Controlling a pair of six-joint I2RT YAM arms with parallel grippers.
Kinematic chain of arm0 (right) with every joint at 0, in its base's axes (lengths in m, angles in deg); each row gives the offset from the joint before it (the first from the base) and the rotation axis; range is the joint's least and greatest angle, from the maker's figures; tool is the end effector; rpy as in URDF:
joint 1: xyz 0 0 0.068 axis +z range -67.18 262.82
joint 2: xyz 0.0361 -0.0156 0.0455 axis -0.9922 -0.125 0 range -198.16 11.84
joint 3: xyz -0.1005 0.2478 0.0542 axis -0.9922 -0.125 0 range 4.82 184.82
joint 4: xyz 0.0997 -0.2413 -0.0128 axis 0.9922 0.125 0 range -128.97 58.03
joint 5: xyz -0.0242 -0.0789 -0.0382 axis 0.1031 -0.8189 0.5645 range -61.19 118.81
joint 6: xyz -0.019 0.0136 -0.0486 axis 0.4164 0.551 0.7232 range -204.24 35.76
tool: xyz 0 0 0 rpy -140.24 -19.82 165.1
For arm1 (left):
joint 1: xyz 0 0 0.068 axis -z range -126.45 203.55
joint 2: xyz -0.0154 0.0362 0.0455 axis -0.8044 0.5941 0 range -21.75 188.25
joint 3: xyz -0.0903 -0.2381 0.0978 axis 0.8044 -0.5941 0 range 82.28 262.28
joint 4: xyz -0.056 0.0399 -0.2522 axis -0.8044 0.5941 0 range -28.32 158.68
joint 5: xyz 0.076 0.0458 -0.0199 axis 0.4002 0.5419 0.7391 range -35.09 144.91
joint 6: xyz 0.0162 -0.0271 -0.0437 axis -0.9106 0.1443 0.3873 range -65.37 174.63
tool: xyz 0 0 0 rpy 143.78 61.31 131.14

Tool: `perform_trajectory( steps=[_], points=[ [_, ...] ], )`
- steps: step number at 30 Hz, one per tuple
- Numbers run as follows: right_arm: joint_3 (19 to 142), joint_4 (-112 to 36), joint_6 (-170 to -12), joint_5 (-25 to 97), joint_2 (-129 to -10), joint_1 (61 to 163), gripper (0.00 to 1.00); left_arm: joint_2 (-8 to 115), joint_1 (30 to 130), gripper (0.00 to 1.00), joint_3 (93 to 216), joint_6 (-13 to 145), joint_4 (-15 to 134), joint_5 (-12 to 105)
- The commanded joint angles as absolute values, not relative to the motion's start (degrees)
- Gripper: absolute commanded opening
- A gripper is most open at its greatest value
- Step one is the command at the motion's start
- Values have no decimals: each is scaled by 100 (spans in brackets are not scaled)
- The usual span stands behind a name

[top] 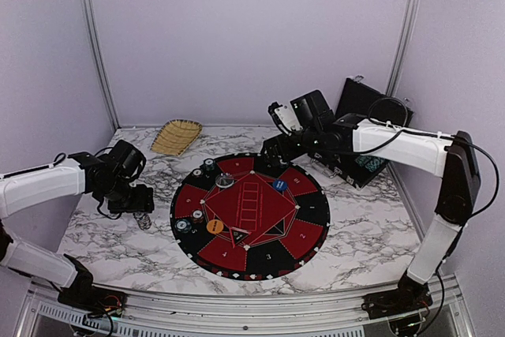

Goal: Distribute texas hold em gaming equipment
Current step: Pick up the pile of poker chips from the pile of poker chips.

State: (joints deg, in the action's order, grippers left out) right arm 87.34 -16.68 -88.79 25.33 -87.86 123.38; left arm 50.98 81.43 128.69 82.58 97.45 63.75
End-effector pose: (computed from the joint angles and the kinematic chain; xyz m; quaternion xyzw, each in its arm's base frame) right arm 0.3059 0.2590 0.2891 -0.2670 0.8637 0.1383 0.4046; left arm 0.2137 -0.1070 0.2143 -0.0192 0.9676 -0.0464 0.2475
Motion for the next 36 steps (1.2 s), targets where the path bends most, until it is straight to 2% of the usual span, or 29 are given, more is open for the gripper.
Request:
perform_trajectory(
  steps=[1,20,36],
  points=[
    [8647,-1857,-8970,2521,-8542,12343,97,5228,8218,78,12973,8351,10094,6649],
    [8454,-1902,-9004,2459,-8450,12344,96,5601,8291,74,12958,8337,10089,6569],
    [8458,-1831,-8960,2350,-8422,12343,96,5786,8291,61,12983,8313,10019,6493]
  ],
)
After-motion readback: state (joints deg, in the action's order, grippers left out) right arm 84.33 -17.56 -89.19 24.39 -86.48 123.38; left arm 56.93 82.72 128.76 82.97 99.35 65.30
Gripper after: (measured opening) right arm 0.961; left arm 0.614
